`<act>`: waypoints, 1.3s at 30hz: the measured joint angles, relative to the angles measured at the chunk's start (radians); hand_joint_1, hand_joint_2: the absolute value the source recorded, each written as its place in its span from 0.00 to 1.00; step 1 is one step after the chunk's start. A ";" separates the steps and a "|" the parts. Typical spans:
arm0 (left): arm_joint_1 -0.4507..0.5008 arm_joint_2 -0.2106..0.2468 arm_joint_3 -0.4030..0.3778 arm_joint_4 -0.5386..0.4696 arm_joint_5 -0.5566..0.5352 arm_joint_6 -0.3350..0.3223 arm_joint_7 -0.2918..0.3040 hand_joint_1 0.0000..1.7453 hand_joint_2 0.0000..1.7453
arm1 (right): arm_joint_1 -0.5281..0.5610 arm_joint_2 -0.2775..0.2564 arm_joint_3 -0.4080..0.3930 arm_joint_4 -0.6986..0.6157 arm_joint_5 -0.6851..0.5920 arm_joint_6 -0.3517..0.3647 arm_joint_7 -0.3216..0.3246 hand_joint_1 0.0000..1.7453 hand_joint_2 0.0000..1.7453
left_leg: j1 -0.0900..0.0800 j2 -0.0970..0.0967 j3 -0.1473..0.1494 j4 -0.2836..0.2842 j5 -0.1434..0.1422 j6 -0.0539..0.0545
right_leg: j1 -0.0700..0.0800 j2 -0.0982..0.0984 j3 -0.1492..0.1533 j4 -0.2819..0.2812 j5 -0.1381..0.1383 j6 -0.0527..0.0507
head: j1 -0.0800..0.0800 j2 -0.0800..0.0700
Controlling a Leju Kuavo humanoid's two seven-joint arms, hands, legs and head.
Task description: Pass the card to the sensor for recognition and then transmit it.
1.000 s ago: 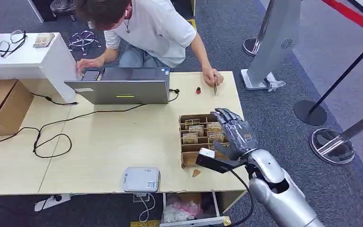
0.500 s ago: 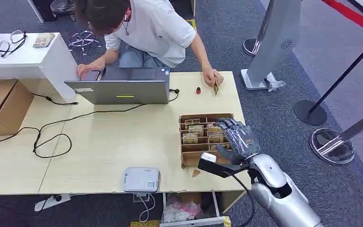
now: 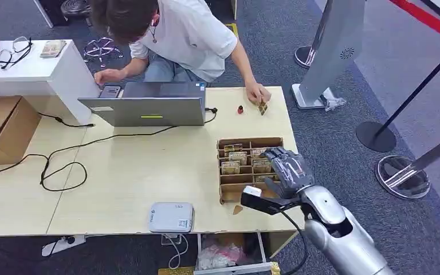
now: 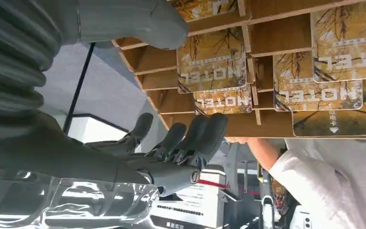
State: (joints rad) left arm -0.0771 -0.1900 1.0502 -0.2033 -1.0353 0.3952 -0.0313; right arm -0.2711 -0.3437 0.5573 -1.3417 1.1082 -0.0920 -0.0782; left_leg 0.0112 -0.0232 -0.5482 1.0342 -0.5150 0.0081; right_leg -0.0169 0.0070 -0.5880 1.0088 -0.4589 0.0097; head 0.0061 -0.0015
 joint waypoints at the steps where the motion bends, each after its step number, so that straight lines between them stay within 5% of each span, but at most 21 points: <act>1: 0.000 0.000 0.000 0.000 -0.002 0.000 0.000 0.00 0.00 | -0.007 0.003 0.002 0.010 0.002 0.000 0.000 0.39 1.00 | 0.000 0.000 0.000 0.000 0.000 0.000 | 0.000 0.000 0.000 0.000 0.000 0.000 | 0.000 0.000; 20: 0.000 0.000 0.000 0.000 -0.006 0.000 0.000 0.00 0.00 | -0.077 0.041 0.034 0.117 0.002 0.005 -0.013 0.44 1.00 | 0.000 0.000 0.000 0.000 0.000 0.000 | 0.000 0.000 0.000 0.000 0.000 0.000 | 0.000 0.000; 21: 0.000 0.000 0.000 0.000 -0.006 0.000 0.000 0.00 0.00 | -0.078 0.041 0.035 0.118 0.002 0.005 -0.013 0.65 1.00 | 0.000 0.000 0.000 0.000 0.000 0.000 | 0.000 0.000 0.000 0.000 0.000 0.000 | 0.000 0.000; 22: 0.000 0.000 0.000 0.000 -0.006 0.000 0.000 0.00 0.00 | -0.078 0.042 0.035 0.120 0.002 0.005 -0.013 0.76 1.00 | 0.000 0.000 0.000 0.000 0.000 0.000 | 0.000 0.000 0.000 0.000 0.000 0.000 | 0.000 0.000; 25: 0.000 0.000 0.000 0.000 -0.008 0.000 0.000 0.00 0.00 | -0.081 0.042 0.036 0.128 0.002 0.004 -0.016 0.87 1.00 | 0.000 0.000 0.000 0.000 0.000 0.000 | 0.000 0.000 0.000 0.000 0.000 0.000 | 0.000 0.000; 32: 0.000 -0.002 0.000 0.000 -0.008 0.000 0.000 0.00 0.00 | -0.089 0.042 0.036 0.139 -0.005 -0.001 -0.017 1.00 1.00 | 0.000 0.000 0.000 0.000 0.000 0.000 | 0.000 0.000 0.000 0.000 0.000 0.000 | 0.000 0.000; 39: 0.000 -0.002 0.000 0.000 -0.008 0.000 -0.001 0.00 0.00 | -0.091 0.042 0.040 0.139 -0.010 -0.004 -0.017 1.00 1.00 | 0.000 0.000 0.000 0.000 0.000 0.000 | 0.000 0.000 0.000 0.000 0.000 0.000 | 0.000 0.000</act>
State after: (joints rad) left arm -0.0773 -0.1915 1.0498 -0.2033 -1.0433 0.3956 -0.0320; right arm -0.3616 -0.3021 0.5978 -1.2028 1.0987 -0.0958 -0.0954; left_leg 0.0112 -0.0234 -0.5478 1.0342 -0.5150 0.0081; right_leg -0.0169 0.0069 -0.5880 1.0088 -0.4590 0.0097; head 0.0061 -0.0015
